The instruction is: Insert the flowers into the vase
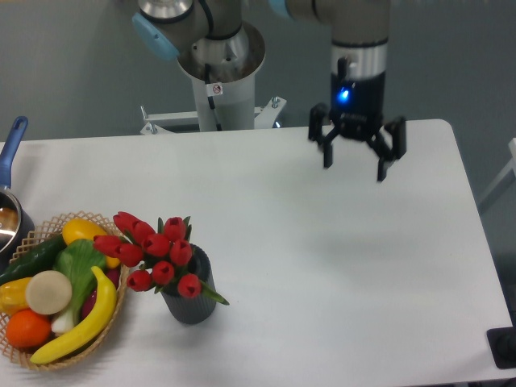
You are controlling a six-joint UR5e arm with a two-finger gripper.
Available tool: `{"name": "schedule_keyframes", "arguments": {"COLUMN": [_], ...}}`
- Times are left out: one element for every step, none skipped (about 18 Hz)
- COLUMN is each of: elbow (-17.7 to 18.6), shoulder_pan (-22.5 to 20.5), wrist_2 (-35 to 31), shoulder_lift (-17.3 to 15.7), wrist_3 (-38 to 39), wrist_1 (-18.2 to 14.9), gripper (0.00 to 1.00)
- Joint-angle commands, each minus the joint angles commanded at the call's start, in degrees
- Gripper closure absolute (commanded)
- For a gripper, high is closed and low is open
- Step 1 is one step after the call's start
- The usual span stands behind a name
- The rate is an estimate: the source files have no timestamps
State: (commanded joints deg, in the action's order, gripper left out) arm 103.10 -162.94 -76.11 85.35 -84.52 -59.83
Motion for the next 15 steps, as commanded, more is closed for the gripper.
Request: {"name": "schedule_keyframes", "arguments": {"elbow": [-0.61,-1.40,-1.93,-2.55,-2.73,-2.82,-2.73,-2.64,-2.56,-2.47,-2.55,-2.47,-2.38,-2.29,-2.29], "shoulder_pan": [-0.71,-1.58,-2.38,-3.34,-4.31,-5.10,-5.72,-6.42,-6.95,-7.39,-7.57,-7.57,-7.48,-7.48,-7.48], "wrist_2": [-1.14,-2.19,-2.81,-2.99,-2.99,-3.17,-3.26,-3.69,-5.00,-6.32,-6.77,-6.86,-6.86,-6.86,-6.86], "shoulder_lift": [-0.62,-1.15,-1.59,-1.77,-2.38,-2.56,-3.08,-3.35,-3.78,-4.05,-4.05,-4.05,-4.05,-4.05,-4.05], "wrist_3": [-3.33,-6.06,-8.27,-9.94,-11.79,-13.98,-16.26,-18.55,-20.83,-22.60,-23.48,-23.58,-23.58,-23.58,-23.58], "wrist_1": [-2.29,-4.49,-6.69,-8.45,-9.86,-10.48,-10.57,-10.84,-11.10,-11.36,-11.45,-11.37,-11.28,-11.10,-11.10], "gripper": [0.00,0.00,0.00,0.00,0.00,0.00,0.00,0.00,0.00,0.00,0.00,0.00,0.00,0.00,0.00]}}
